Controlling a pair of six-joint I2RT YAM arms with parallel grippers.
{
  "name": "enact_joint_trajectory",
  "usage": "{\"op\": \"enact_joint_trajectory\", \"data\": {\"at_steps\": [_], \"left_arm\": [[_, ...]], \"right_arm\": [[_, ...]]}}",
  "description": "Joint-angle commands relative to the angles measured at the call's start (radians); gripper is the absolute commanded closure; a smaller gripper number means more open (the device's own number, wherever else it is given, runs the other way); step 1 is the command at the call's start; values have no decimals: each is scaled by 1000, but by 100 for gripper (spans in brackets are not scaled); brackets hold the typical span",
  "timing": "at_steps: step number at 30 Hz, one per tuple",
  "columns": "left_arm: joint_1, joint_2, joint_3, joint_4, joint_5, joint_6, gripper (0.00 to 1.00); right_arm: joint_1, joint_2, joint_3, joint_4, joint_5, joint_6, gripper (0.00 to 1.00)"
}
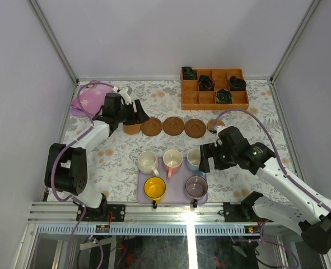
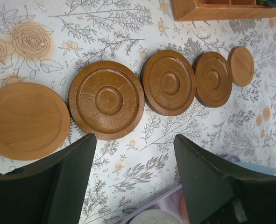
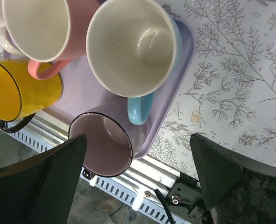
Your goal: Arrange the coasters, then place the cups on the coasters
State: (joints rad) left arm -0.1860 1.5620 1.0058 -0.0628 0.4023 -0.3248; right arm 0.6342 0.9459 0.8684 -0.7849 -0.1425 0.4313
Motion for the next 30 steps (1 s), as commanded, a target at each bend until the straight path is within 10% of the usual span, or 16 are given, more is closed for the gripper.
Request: {"op": "enact_joint_trajectory", "data": {"at_steps": [1, 30], "left_arm": [[-13, -12, -19, 52, -15, -1, 32], [-15, 6, -15, 42, -25, 20, 32]], "right_arm": [[49, 38, -26, 85, 44, 30, 0], [99, 256, -49, 199, 122, 29, 39]]}}
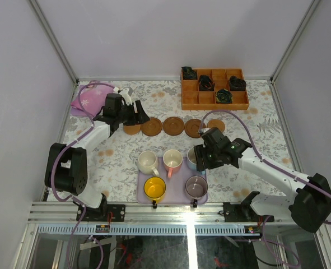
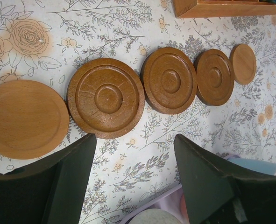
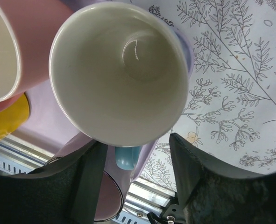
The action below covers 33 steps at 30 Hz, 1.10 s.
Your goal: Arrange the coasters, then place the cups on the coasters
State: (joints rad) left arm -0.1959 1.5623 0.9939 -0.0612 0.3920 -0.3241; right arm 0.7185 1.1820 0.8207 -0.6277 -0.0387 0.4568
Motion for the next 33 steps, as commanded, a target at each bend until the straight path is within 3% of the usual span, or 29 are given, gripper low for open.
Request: {"op": "enact_joint_trajectory", "data": {"at_steps": [1, 6, 14, 33], "left_arm": [[-4, 6, -3, 40, -15, 19, 32], [-5, 8, -1, 38, -16, 18, 32], [-5, 11, 0, 38, -19, 18, 32], [-5, -10, 0, 45, -54, 25, 32]], "right_arm": [[15, 26, 1, 44, 19, 3, 42], [20, 46, 8, 47, 26, -5, 55], [22, 65, 31, 20, 60, -9, 100], [27, -7, 193, 81, 398, -87, 100]]}}
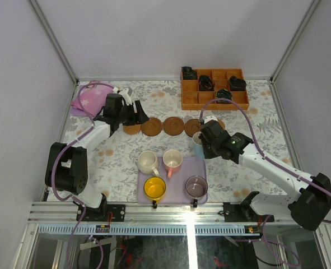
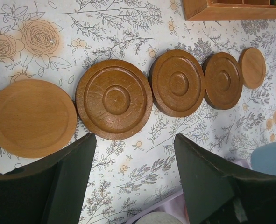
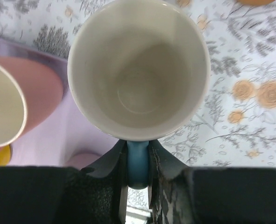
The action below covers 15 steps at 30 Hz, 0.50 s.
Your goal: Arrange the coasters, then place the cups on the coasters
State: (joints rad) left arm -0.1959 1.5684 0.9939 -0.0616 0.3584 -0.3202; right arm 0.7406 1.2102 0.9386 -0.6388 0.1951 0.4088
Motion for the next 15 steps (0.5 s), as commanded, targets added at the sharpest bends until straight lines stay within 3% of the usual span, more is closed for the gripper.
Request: {"op": "enact_joint_trajectory", "data": {"at_steps": [1, 8, 15], "left_arm": [[-5, -15, 0, 48, -22, 21, 32], [-5, -12, 2, 61, -27, 17, 32], [-6, 14, 25, 65, -23, 10, 32]], "right_arm": [[5, -31, 76, 103, 197, -46, 100], [-24, -23, 16, 333, 395, -178, 100], [-243, -34, -115, 644, 248, -229, 100]]}}
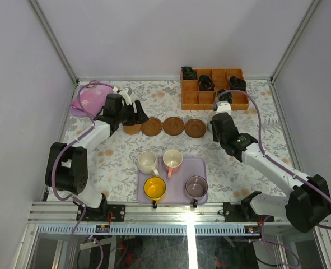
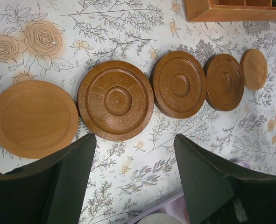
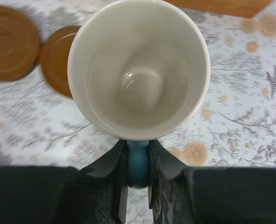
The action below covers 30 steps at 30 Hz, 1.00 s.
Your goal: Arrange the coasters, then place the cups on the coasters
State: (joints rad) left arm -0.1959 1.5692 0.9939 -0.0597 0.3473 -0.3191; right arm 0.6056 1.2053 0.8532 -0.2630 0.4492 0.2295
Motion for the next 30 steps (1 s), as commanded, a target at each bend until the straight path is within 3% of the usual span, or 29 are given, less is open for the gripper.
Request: {"op": "enact_joint_trajectory", "data": {"at_steps": [1, 12, 30], "left_arm": [[-5, 16, 26, 66, -12, 9, 32], [-5, 54, 34, 70, 11, 17, 32], [-4, 49, 26, 69, 9, 19, 31]], "right_arm": [[-128, -21, -36, 294, -20, -54, 100], [-222, 59, -133, 527, -84, -76, 100], [-269, 187, -127, 605, -171, -57, 100]]}}
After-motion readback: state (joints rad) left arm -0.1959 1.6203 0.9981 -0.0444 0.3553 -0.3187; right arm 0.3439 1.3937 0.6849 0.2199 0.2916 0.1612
